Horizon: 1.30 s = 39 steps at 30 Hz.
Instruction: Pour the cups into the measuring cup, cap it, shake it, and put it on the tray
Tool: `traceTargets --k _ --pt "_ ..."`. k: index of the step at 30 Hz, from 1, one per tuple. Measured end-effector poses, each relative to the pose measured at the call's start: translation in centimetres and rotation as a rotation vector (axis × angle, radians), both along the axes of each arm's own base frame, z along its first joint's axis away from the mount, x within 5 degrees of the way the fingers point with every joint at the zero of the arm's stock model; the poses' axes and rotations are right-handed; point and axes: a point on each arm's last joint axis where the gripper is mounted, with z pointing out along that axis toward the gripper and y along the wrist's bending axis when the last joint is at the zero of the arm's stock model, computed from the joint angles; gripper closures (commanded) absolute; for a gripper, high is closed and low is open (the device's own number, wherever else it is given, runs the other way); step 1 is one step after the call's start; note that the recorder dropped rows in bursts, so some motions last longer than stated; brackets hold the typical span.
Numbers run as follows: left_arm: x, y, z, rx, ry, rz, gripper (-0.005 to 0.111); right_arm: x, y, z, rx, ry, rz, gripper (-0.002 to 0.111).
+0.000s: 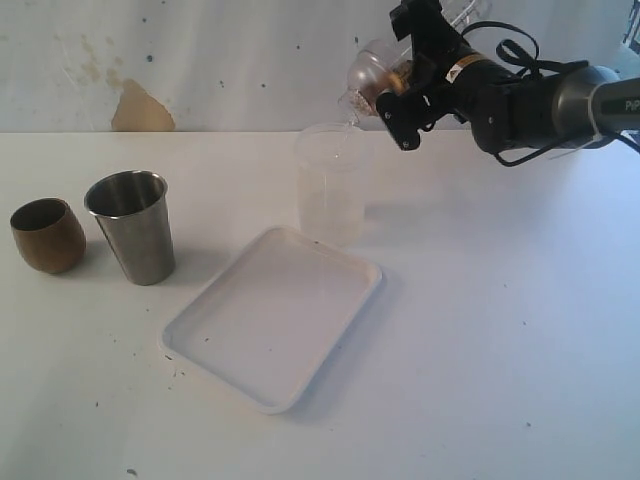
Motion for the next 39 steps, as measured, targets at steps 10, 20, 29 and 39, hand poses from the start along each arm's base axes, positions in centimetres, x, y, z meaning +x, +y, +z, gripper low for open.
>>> traceTargets --k 10,20,29,39 --pt "0.0 0.0 0.0 0.0 0.0 0.0 0.107 0.0 0.0 0.1 0.001 -0.007 0.0 0.108" --pt "0.0 0.0 0.0 0.0 0.0 0.0 0.107 0.0 0.0 0.1 0.002 -0.014 0.0 0.108" --pt "0.0 0.0 0.0 0.0 0.0 0.0 0.107 0.0 0.0 0.8 0.012 -0.091 -0.002 0.108" --pt "0.0 0.0 0.0 0.0 0.0 0.0 0.107 0.0 0.0 1.3 0.018 -0.139 -0.003 0.108"
